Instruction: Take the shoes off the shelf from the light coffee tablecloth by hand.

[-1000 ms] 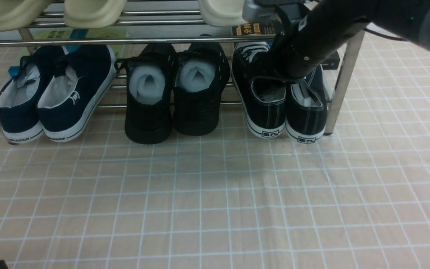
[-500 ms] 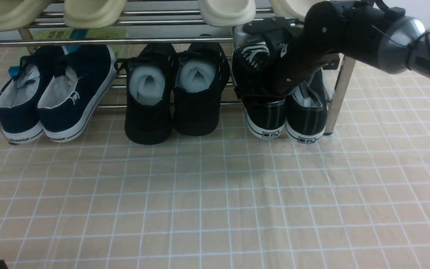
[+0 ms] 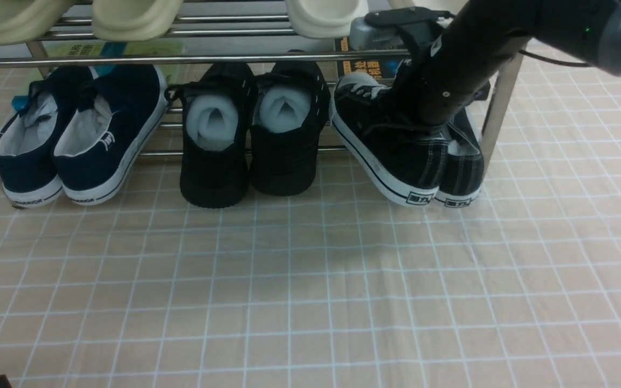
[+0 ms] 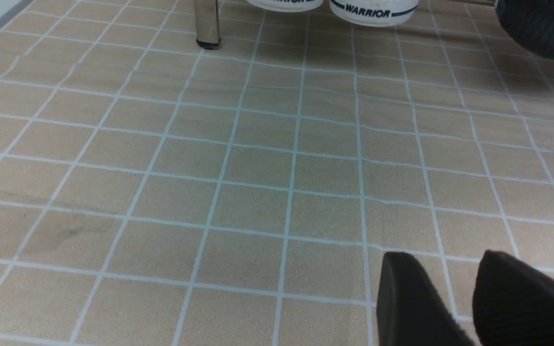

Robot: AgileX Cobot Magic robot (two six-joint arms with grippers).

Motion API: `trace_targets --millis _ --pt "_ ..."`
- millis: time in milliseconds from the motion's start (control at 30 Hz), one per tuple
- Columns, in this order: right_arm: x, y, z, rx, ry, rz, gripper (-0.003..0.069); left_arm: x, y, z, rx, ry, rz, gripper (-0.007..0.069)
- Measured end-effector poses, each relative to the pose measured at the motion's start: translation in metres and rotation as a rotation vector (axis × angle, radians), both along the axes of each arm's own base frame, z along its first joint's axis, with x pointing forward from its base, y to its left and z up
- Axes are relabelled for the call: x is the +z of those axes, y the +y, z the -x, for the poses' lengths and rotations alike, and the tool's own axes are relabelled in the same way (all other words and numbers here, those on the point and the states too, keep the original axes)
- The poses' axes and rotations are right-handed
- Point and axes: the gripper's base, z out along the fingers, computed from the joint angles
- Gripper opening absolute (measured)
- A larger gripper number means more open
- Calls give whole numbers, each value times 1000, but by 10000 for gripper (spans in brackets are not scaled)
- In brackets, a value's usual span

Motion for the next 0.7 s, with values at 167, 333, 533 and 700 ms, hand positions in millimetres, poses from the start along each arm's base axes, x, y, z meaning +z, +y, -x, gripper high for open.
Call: trace_targets --millis 167,333,533,700 --pt "25 -9 24 39 59 23 0 0 0 0 0 0 -1 239" --pt "45 -17 41 69 65 36 3 0 0 0 0 0 -1 239" --pt "72 -25 57 71 -1 13 4 0 0 0 0 0 -1 239" --pt "93 -32 73 72 -49 -14 8 0 0 0 0 0 -2 239"
